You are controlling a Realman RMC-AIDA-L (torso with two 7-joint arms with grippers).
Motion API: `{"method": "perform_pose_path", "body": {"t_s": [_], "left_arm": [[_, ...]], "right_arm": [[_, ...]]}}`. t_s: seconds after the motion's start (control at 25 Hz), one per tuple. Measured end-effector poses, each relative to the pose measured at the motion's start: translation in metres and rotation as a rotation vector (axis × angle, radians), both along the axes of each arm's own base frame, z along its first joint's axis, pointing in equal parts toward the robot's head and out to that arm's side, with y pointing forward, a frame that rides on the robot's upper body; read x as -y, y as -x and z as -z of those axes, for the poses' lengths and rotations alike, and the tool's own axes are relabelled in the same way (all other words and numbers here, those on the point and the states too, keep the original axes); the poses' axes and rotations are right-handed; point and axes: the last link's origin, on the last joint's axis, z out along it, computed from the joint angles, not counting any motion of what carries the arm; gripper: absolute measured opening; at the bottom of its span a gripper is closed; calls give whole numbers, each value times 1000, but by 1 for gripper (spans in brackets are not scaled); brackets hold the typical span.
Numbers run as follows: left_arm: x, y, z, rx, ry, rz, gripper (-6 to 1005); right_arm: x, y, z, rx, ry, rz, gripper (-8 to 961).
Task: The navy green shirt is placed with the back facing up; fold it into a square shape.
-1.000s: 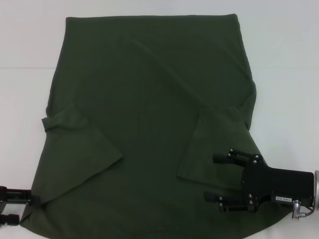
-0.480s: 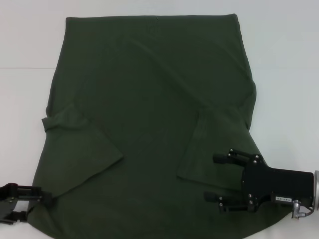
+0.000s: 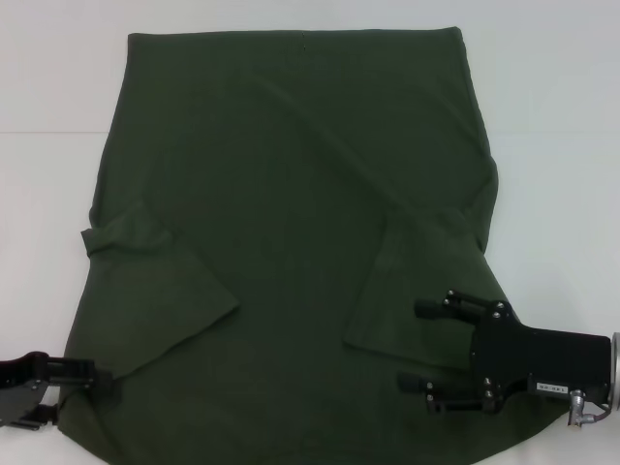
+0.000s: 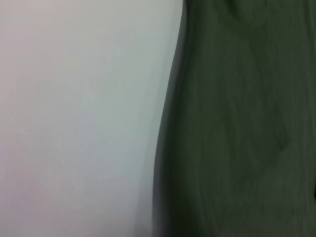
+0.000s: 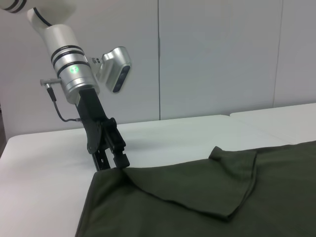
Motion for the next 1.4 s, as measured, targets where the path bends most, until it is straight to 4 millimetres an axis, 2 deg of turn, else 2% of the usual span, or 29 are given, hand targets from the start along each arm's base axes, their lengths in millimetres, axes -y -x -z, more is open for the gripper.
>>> {"method": "perform_pose_path", "body": {"t_s": [0.24,0.84,0.96,1.08,1.16,1.4], "left_arm": [[-3,-1,-2,-45,-16,108,814],[-2,2,-3,-50,-18,85,151],[-2,1,-2,-37,-14,77,119],[-2,1,-2,-35,-11,76,88],[-2,1,-2,-35,-11,82,67],[-2,0,-7,-36,-13,112,48]], "right_arm": [[0,0,-1,-6,-2,2,942],[2,0,-2,-25,10,28,941],[1,2,-6,-56,38,70,941],[-3,4,-24,-110,80,156,941],[-9,5,-43,-135,129,269,941],[-36,-8,-100,22,310,817,940]]}}
